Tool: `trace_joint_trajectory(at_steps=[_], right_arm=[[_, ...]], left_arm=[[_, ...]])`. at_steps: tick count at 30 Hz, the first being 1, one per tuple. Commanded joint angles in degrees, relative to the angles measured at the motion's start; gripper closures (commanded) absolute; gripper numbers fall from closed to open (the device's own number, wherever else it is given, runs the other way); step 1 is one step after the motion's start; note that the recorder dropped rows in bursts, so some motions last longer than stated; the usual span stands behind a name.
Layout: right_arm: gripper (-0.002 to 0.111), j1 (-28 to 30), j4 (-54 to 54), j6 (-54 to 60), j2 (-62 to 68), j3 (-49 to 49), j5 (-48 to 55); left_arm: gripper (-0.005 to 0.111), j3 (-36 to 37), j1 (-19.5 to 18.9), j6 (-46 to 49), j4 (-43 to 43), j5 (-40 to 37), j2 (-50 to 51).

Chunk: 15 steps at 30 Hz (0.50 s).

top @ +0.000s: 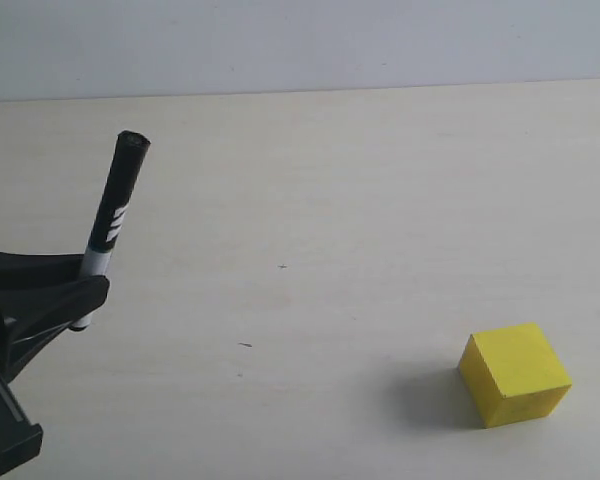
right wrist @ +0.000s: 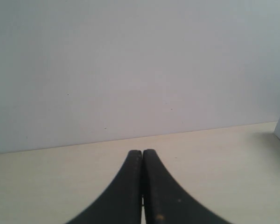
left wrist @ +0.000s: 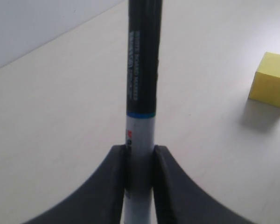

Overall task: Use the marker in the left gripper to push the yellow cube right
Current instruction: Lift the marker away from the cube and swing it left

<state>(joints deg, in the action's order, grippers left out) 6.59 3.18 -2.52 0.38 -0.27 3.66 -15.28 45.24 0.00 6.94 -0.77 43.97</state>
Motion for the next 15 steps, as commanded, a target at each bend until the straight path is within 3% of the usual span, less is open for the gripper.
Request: trace_joint_trajectory(at_steps=[1, 15], right_arm=[[0.108, 0.4, -0.1, 0.4, -0.4, 0.3, -0.2], [0.108, 0.4, -0.3, 0.4, -0.4, 0.3, -0.2]], left_arm=[[0.107, 2.5, -0.1, -0.5, -0.2, 5.2, -0.4], [0.107, 0.1, -0.1, 0.0, 0.0, 4.3, 3.1]])
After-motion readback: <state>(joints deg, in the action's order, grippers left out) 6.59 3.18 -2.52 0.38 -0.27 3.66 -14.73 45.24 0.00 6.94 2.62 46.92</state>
